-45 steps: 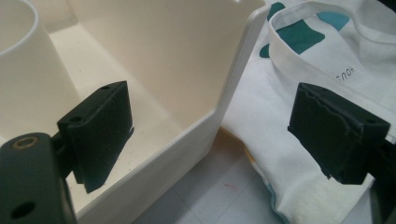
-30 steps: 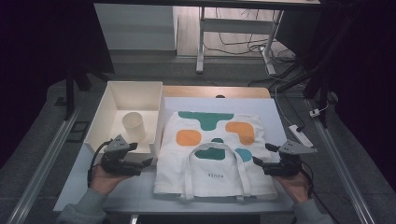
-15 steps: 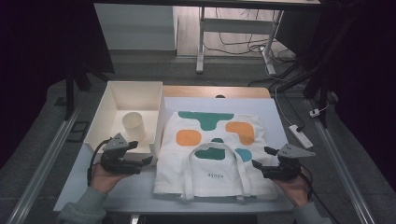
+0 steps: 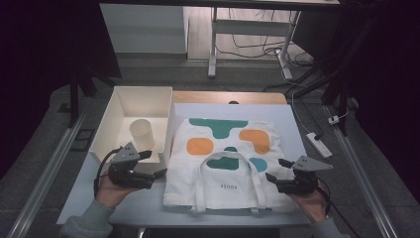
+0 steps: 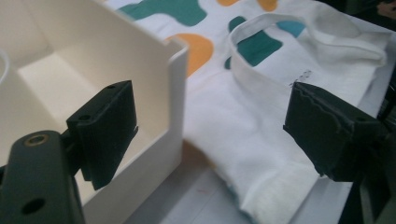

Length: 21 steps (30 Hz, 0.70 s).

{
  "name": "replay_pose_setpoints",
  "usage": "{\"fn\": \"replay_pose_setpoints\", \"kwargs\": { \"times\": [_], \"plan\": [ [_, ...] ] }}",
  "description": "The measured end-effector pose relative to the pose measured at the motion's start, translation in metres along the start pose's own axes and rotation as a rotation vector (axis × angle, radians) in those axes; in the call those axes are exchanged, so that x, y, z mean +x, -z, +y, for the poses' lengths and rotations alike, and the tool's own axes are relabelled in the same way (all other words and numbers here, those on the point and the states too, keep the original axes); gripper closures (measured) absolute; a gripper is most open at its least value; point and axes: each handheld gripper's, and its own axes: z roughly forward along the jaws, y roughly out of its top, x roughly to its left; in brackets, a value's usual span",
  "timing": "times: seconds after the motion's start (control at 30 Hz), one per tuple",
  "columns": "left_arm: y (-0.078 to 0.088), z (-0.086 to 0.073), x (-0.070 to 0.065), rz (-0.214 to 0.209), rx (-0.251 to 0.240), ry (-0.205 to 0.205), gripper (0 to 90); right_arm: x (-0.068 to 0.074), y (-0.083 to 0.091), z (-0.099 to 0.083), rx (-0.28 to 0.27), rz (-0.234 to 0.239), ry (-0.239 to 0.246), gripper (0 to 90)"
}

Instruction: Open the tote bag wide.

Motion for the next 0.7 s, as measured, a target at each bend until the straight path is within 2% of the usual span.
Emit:
{"fn": "replay_pose_setpoints", "kwargs": {
  "times": [0.03, 0.1, 0.17, 0.23, 0.6, 0.7],
  "plan": [
    [0.000, 0.002, -0.004, -0.030, -0.018, -0.001, 17.1, 0.001, 0.000, 0.000, 0.000, 0.000, 0.001, 24.8],
    [-0.001, 0.003, -0.006, -0.043, -0.011, -0.007, 17.1, 0.003, 0.000, 0.001, -0.001, 0.000, 0.003, 24.9],
    [-0.002, 0.003, -0.010, -0.035, -0.003, -0.023, 17.2, 0.004, 0.000, 0.002, -0.004, 0.001, 0.008, 25.2],
    [-0.002, 0.004, -0.014, -0.061, -0.001, -0.031, 17.3, 0.006, -0.002, 0.002, -0.006, 0.008, 0.006, 25.5],
    [-0.015, 0.006, -0.031, -0.112, 0.037, -0.069, 18.9, 0.009, -0.009, 0.003, 0.013, 0.031, 0.028, 25.5],
    [-0.023, 0.004, -0.035, -0.121, 0.065, -0.077, 19.0, 0.009, -0.011, 0.003, 0.014, 0.035, 0.035, 25.5]
  ]
}}
